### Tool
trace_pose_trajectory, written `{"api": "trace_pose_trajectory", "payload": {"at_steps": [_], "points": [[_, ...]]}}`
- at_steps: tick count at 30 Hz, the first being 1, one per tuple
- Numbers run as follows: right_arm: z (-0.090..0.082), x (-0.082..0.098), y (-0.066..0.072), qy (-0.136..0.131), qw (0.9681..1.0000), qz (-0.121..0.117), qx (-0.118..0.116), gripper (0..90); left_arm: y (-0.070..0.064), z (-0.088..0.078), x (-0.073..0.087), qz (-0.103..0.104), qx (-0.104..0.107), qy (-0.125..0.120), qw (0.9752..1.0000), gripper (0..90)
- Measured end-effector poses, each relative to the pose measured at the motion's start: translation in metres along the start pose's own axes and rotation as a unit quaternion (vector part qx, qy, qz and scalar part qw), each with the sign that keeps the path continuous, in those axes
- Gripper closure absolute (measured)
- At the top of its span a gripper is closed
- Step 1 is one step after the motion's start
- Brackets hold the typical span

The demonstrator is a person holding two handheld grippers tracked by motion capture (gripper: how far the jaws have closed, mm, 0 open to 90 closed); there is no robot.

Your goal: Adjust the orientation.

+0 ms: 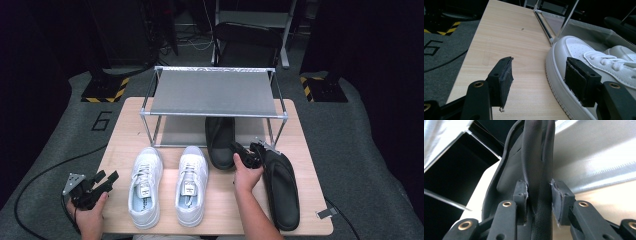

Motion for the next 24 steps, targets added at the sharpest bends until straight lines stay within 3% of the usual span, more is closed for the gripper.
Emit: {"api": "trace_pose_trajectory", "payload": {"at_steps": [7, 15, 16, 19, 21, 22, 24], "points": [[0.035, -0.002, -0.012, 0.009, 0.9998, -0.005, 0.015, 67.3, 0.001, -0.001, 0.0, 0.001, -0.001, 0.002, 1.0, 38.8], [0.057, -0.009, -0.016, 0.007, 0.9999, 0.007, 0.008, 67.4, 0.001, -0.001, 0.002, 0.003, -0.003, 0.006, 1.0, 38.8], [0.062, -0.011, -0.019, 0.01, 0.9997, 0.001, 0.021, 67.4, 0.002, -0.001, 0.002, -0.002, -0.005, 0.002, 1.0, 38.9], [0.068, -0.014, -0.018, 0.013, 0.9998, -0.004, 0.013, 67.4, 0.004, -0.003, 0.002, -0.004, -0.005, 0.0, 1.0, 38.8], [0.071, -0.015, -0.015, 0.015, 0.9997, 0.01, 0.017, 67.4, 0.005, -0.003, 0.001, -0.009, -0.006, -0.007, 0.9999, 38.9], [0.073, -0.018, -0.015, 0.005, 0.9998, -0.009, 0.016, 67.4, 0.006, -0.004, 0.001, -0.009, -0.008, -0.004, 0.9999, 38.9], [0.078, -0.02, -0.009, 0.002, 0.9999, -0.009, 0.008, 67.4, 0.006, -0.004, 0.002, -0.011, -0.007, -0.005, 0.9999, 38.9]]}}
Point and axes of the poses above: each handheld gripper's, and its own axes: z roughly forward along the jaws, x roughly out of its underside, y roughly to its left, the point moved 7 cm from there along z, roughly forward along the jaws, and after that the axes turned 8 degrees about -x, right-handed, at the moved point
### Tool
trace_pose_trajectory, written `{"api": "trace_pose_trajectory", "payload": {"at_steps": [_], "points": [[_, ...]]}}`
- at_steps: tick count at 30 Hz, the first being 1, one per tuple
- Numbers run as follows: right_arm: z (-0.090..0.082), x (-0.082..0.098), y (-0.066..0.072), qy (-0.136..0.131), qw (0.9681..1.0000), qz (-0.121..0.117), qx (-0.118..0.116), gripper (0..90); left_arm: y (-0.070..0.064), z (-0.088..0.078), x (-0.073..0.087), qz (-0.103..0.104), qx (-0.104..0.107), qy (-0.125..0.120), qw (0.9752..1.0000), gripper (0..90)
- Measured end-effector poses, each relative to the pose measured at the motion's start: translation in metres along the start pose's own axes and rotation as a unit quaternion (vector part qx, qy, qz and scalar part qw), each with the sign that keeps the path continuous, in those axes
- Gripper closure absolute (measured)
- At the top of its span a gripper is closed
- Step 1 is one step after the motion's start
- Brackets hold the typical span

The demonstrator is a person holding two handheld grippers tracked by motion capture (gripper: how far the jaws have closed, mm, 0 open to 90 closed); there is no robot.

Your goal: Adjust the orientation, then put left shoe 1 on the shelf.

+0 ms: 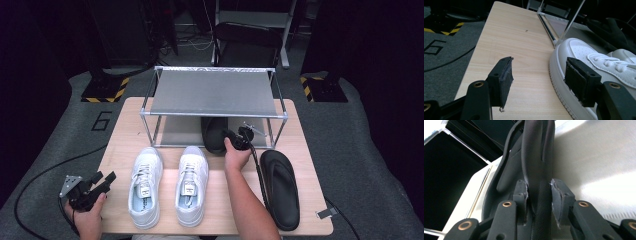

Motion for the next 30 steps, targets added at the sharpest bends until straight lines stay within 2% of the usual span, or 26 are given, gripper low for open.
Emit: {"api": "trace_pose_trajectory", "payload": {"at_steps": [3, 4, 5, 7, 11, 12, 13, 14, 15, 16, 17, 20, 21, 23, 24, 25, 26, 27, 29, 30], "points": [[0.004, 0.0, 0.001, -0.002, 1.0, 0.004, 0.0, 67.4, 0.001, 0.0, 0.0, 0.0, -0.001, 0.004, 1.0, 38.9], [0.008, 0.002, 0.002, 0.011, 0.9998, 0.018, 0.004, 67.3, 0.0, -0.001, 0.0, 0.002, 0.002, 0.003, 1.0, 38.8], [0.01, 0.001, 0.001, 0.006, 1.0, 0.0, 0.001, 67.4, 0.0, -0.001, 0.0, 0.002, 0.001, 0.002, 1.0, 38.9], [0.014, 0.001, 0.002, 0.006, 0.9999, 0.006, 0.005, 67.4, 0.001, -0.002, 0.001, 0.002, -0.001, 0.001, 1.0, 38.9], [0.019, 0.001, 0.0, -0.004, 0.9999, 0.011, -0.004, 67.4, 0.003, -0.001, 0.002, -0.003, -0.004, 0.0, 1.0, 38.8], [0.02, 0.003, -0.006, 0.009, 0.9987, 0.027, 0.043, 67.4, 0.003, -0.001, 0.002, -0.005, -0.005, 0.002, 1.0, 38.9], [0.02, 0.003, -0.006, 0.009, 0.9987, 0.027, 0.043, 67.4, 0.003, -0.001, 0.002, -0.005, -0.005, 0.002, 1.0, 38.8], [0.023, 0.003, -0.012, 0.009, 0.999, 0.005, 0.043, 67.4, 0.004, -0.002, 0.002, -0.002, -0.005, 0.003, 1.0, 38.8], [0.024, 0.003, -0.011, 0.013, 0.9986, 0.018, 0.047, 67.4, 0.004, -0.002, 0.002, -0.002, -0.006, -0.003, 1.0, 38.9], [0.025, 0.003, -0.012, 0.011, 0.9989, 0.015, 0.043, 67.4, 0.005, -0.003, 0.002, -0.004, -0.004, 0.003, 1.0, 38.9], [0.027, 0.002, -0.01, 0.008, 0.9994, 0.018, 0.029, 67.4, 0.005, -0.002, 0.002, -0.005, -0.007, -0.002, 1.0, 38.9], [0.029, 0.001, -0.012, 0.005, 0.9991, 0.017, 0.038, 67.3, 0.005, -0.003, 0.002, -0.004, -0.007, -0.002, 1.0, 38.9], [0.032, 0.0, -0.014, 0.004, 0.9988, 0.01, 0.048, 67.3, 0.005, -0.004, 0.003, -0.004, -0.005, -0.003, 1.0, 38.9], [0.032, 0.0, -0.011, 0.005, 0.9992, 0.019, 0.035, 67.2, 0.005, -0.005, 0.003, -0.003, -0.007, -0.002, 1.0, 38.8], [0.032, -0.001, -0.012, 0.003, 0.9991, 0.019, 0.037, 67.2, 0.005, -0.005, 0.003, -0.003, -0.007, 0.0, 1.0, 38.8], [0.033, 0.0, -0.015, 0.004, 0.9988, 0.008, 0.048, 67.2, 0.006, -0.006, 0.004, -0.003, -0.006, 0.001, 1.0, 38.9], [0.033, -0.001, -0.014, 0.002, 0.9991, 0.007, 0.042, 67.3, 0.006, -0.006, 0.004, -0.002, -0.006, 0.005, 1.0, 38.9], [0.032, -0.001, -0.014, -0.001, 0.9987, 0.015, 0.049, 67.2, 0.006, -0.007, 0.004, -0.002, -0.006, 0.005, 1.0, 38.9], [0.034, 0.0, -0.018, 0.001, 0.9981, 0.008, 0.061, 67.0, 0.006, -0.006, 0.004, -0.004, -0.009, -0.006, 0.9999, 38.9], [0.034, 0.0, -0.019, 0.004, 0.998, 0.012, 0.062, 66.9, 0.006, -0.007, 0.004, -0.002, -0.006, 0.002, 1.0, 38.8]]}}
Point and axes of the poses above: each handheld gripper's, and its own axes: z roughly forward along the jaws, x roughly out of its underside, y roughly to its left, the point moved 7 cm from there along z, roughly forward along the jaws, and after that the axes turned 8 degrees about -x, right-handed, at the moved point
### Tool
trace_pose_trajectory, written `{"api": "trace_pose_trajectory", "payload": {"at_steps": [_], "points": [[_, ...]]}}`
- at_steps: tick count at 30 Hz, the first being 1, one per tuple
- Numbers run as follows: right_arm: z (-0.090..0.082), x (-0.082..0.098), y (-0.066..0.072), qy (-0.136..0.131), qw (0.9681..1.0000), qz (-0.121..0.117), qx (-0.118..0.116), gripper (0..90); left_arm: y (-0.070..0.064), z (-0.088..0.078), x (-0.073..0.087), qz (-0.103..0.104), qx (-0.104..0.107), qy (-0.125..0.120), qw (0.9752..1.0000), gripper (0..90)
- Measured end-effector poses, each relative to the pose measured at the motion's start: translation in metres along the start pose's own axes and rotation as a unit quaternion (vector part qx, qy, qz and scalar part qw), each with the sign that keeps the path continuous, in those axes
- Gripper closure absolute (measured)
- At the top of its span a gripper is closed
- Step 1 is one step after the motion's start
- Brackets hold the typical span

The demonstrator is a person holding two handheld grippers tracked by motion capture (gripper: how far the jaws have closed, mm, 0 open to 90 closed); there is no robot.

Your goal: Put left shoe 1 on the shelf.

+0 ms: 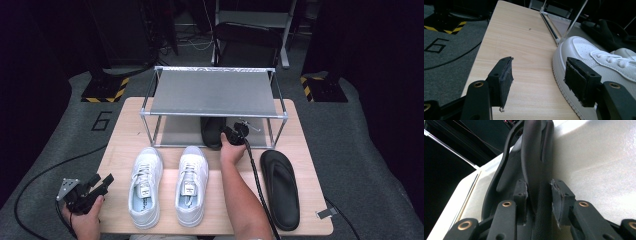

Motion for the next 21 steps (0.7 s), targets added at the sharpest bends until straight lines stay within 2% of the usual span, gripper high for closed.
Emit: {"api": "trace_pose_trajectory", "payload": {"at_steps": [1, 2, 3, 6, 8, 9, 11, 12, 16, 17, 18, 19, 20, 21], "points": [[0.0, 0.0, 0.0, 0.002, 1.0, 0.002, -0.002, 66.7, 0.0, 0.0, 0.0, 0.0, 0.0, 0.0, 1.0, 38.8], [0.0, 0.0, 0.001, -0.001, 0.9998, 0.002, -0.018, 66.4, 0.0, 0.0, 0.0, -0.003, -0.001, -0.003, 1.0, 38.8], [0.0, 0.001, -0.001, 0.003, 1.0, 0.008, -0.001, 66.2, 0.0, 0.0, 0.0, -0.003, -0.001, -0.003, 1.0, 38.8], [0.001, 0.003, -0.003, 0.01, 0.9996, 0.027, -0.001, 64.5, 0.0, -0.001, 0.0, -0.002, -0.003, -0.002, 1.0, 38.9], [0.002, 0.004, -0.004, 0.009, 0.9997, 0.022, -0.004, 63.0, 0.0, -0.001, 0.0, -0.002, -0.002, -0.002, 1.0, 38.9], [-0.001, 0.004, -0.004, 0.001, 0.9995, 0.031, -0.003, 61.2, 0.0, -0.001, 0.0, -0.001, -0.001, 0.0, 1.0, 38.9], [-0.002, 0.003, -0.004, -0.003, 0.9996, 0.029, -0.002, 59.7, 0.0, 0.0, 0.0, 0.0, -0.001, 0.001, 1.0, 38.8], [-0.005, 0.001, -0.006, -0.011, 0.9998, 0.012, -0.009, 59.3, -0.001, 0.001, 0.0, 0.0, -0.002, -0.002, 1.0, 38.8], [-0.008, 0.001, -0.007, -0.007, 0.9999, 0.011, -0.008, 59.5, -0.002, 0.001, 0.0, 0.002, -0.001, 0.001, 1.0, 38.8], [-0.012, 0.0, -0.004, -0.006, 0.9999, -0.008, -0.003, 60.0, -0.003, 0.002, 0.0, 0.0, 0.0, 0.0, 1.0, 38.9], [-0.012, 0.0, -0.004, -0.006, 0.9999, -0.008, -0.003, 60.0, -0.003, 0.002, 0.0, 0.0, 0.0, 0.0, 1.0, 38.8], [-0.02, -0.001, 0.005, -0.018, 0.9993, -0.023, -0.022, 60.8, -0.003, 0.003, 0.0, 0.002, 0.002, 0.002, 1.0, 38.8], [-0.02, -0.001, 0.005, -0.018, 0.9993, -0.023, -0.022, 60.8, -0.003, 0.003, 0.0, 0.002, 0.002, 0.002, 1.0, 38.8], [-0.028, -0.001, 0.009, -0.022, 0.9992, -0.032, -0.009, 61.3, -0.004, 0.003, 0.0, 0.002, 0.003, 0.003, 1.0, 38.8]]}}
Point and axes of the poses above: each handheld gripper's, and its own axes: z roughly forward along the jaws, x roughly out of its underside, y roughly to its left, the point moved 7 cm from there along z, roughly forward along the jaws, and after that the axes turned 8 degrees about -x, right-handed, at the moved point
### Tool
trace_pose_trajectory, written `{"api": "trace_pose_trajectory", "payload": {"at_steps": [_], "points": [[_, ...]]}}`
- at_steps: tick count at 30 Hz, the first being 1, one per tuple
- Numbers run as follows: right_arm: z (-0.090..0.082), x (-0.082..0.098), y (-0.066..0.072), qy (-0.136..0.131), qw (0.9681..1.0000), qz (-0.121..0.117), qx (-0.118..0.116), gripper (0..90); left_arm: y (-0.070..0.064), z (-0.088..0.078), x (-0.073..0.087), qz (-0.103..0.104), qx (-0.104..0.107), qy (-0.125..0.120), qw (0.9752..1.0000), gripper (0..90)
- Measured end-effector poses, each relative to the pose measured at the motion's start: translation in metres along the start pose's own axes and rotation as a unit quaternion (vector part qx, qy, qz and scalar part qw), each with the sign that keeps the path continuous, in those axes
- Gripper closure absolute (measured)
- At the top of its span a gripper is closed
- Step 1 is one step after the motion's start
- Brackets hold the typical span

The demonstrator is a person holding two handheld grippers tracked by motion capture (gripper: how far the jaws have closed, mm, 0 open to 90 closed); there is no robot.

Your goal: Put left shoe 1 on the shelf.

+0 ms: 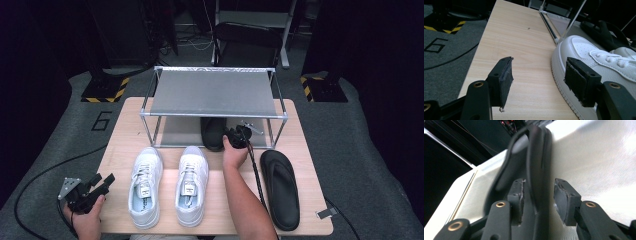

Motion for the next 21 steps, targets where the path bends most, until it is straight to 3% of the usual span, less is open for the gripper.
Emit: {"api": "trace_pose_trajectory", "payload": {"at_steps": [5, 6, 7, 12, 17, 19, 20, 21], "points": [[-0.022, 0.008, 0.001, 0.011, 0.9999, -0.008, 0.004, 62.3, -0.006, 0.002, -0.002, 0.005, 0.007, -0.001, 1.0, 38.8], [-0.034, 0.013, 0.003, 0.009, 0.9999, -0.009, 0.0, 62.4, -0.007, 0.003, -0.002, 0.007, 0.008, -0.002, 0.9999, 38.8], [-0.034, 0.013, 0.003, 0.009, 0.9999, -0.009, 0.0, 62.4, -0.007, 0.003, -0.002, 0.011, 0.008, 0.001, 0.9999, 38.8], [-0.069, 0.033, 0.005, 0.026, 0.9995, -0.015, -0.012, 61.8, -0.01, 0.005, -0.001, 0.016, 0.007, 0.009, 0.9998, 38.7], [-0.104, 0.04, 0.003, 0.022, 0.999, -0.005, -0.038, 61.6, -0.01, 0.006, -0.003, 0.017, 0.004, 0.008, 0.9998, 38.7], [-0.109, 0.041, 0.004, 0.023, 0.9988, -0.01, -0.043, 61.6, -0.01, 0.006, -0.003, 0.019, 0.004, 0.011, 0.9998, 38.7], [-0.125, 0.04, 0.008, 0.022, 0.9975, -0.042, -0.053, 63.7, -0.01, 0.007, -0.002, 0.018, 0.003, 0.01, 0.9998, 38.7], [-0.13, 0.039, 0.009, 0.021, 0.9967, -0.055, -0.057, 63.8, -0.01, 0.007, -0.002, 0.018, 0.003, 0.012, 0.9998, 38.8]]}}
Point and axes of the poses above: each handheld gripper's, and its own axes: z roughly forward along the jaws, x roughly out of its underside, y roughly to its left, the point moved 7 cm from there along z, roughly forward along the jaws, and after that the axes turned 8 degrees about -x, right-handed, at the moved point
